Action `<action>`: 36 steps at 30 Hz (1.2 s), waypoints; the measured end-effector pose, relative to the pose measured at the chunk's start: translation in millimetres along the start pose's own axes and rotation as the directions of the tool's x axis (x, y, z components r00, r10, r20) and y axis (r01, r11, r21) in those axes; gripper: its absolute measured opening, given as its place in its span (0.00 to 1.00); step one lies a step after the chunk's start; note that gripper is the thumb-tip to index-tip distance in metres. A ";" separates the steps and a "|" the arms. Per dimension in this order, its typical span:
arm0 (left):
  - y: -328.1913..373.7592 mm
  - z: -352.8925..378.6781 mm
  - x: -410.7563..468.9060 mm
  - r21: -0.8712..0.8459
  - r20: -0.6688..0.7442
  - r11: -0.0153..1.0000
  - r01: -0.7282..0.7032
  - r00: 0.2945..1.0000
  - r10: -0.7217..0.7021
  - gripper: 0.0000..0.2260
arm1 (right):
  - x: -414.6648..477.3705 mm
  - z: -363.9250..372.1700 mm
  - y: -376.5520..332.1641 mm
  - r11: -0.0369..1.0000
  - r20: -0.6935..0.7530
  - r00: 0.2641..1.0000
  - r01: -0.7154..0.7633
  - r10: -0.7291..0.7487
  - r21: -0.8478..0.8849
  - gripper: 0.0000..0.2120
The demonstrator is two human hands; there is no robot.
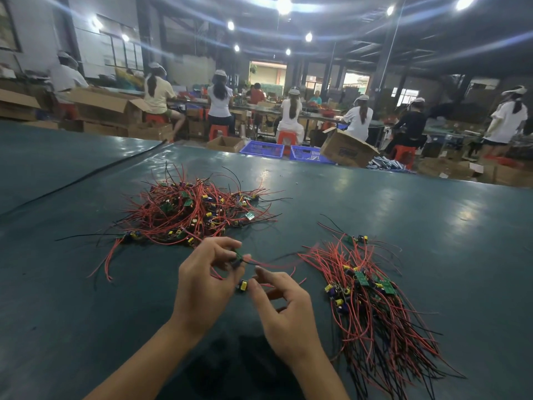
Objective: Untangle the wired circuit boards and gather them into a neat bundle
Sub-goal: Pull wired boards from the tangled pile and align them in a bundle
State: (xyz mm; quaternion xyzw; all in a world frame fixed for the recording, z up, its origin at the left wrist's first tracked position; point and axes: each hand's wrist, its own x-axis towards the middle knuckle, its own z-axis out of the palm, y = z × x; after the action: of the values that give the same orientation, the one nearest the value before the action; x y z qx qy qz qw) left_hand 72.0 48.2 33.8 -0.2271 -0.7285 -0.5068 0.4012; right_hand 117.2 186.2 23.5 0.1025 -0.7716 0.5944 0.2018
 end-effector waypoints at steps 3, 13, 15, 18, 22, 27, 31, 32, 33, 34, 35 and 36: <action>-0.1 3.6 -7.3 0.037 0.125 0.995 -0.094 0.988 0.088 0.15 | 0.8 1.8 -2.9 0.998 -0.042 0.999 0.003 -0.001 0.055 0.04; 8.5 7.7 -10.9 -0.034 0.292 0.982 -0.184 0.938 0.186 0.10 | 7.6 -9.5 -12.7 0.844 -0.171 0.924 -0.223 0.343 0.488 0.07; 10.1 8.1 -13.4 -0.032 0.292 0.984 -0.178 0.940 0.179 0.10 | 8.6 -10.7 -13.5 0.815 -0.166 0.909 -0.248 0.383 0.524 0.06; 14.4 8.1 -15.0 -0.043 0.224 0.986 -0.162 0.960 0.167 0.08 | 8.8 -10.1 -12.8 0.785 -0.167 0.891 -0.267 0.422 0.559 0.06; 14.4 5.5 -11.6 -0.096 0.239 0.986 -0.138 0.958 0.158 0.08 | 10.1 -11.5 -11.0 0.754 -0.161 0.880 -0.273 0.447 0.598 0.06; 13.6 10.4 -16.0 -0.168 0.424 0.954 0.250 0.892 -0.159 0.23 | 10.5 -12.8 -10.0 0.723 -0.097 0.900 -0.273 0.425 0.635 0.03; 20.6 15.1 -7.9 -0.382 0.352 0.755 0.534 0.839 -0.415 0.17 | 10.5 -11.5 -10.6 0.717 -0.059 0.901 -0.300 0.429 0.629 0.08; 21.6 14.5 -5.1 -0.428 0.353 0.696 0.576 0.816 -0.459 0.15 | 11.1 -11.7 -10.5 0.716 -0.065 0.900 -0.299 0.432 0.631 0.08; 21.9 13.7 -3.3 -0.462 0.362 0.647 0.606 0.795 -0.486 0.14 | 11.7 -12.1 -10.5 0.715 -0.072 0.898 -0.295 0.434 0.634 0.08; 21.6 13.2 -2.5 -0.480 0.376 0.615 0.625 0.781 -0.499 0.14 | 12.2 -12.5 -10.7 0.714 -0.078 0.897 -0.291 0.435 0.637 0.08; 21.3 12.8 -2.5 -0.482 0.387 0.604 0.634 0.773 -0.503 0.13 | 12.4 -13.1 -10.6 0.713 -0.083 0.897 -0.285 0.434 0.641 0.07; 21.6 12.5 -2.5 -0.480 0.395 0.604 0.637 0.771 -0.499 0.13 | 12.6 -13.5 -10.5 0.714 -0.090 0.896 -0.282 0.434 0.641 0.06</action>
State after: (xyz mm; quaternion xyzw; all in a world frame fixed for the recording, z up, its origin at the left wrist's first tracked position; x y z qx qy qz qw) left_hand 85.0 68.2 41.7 -0.1496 -0.6074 -0.7790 0.0433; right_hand 112.7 197.3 41.0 -0.0608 -0.5120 0.8473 0.1271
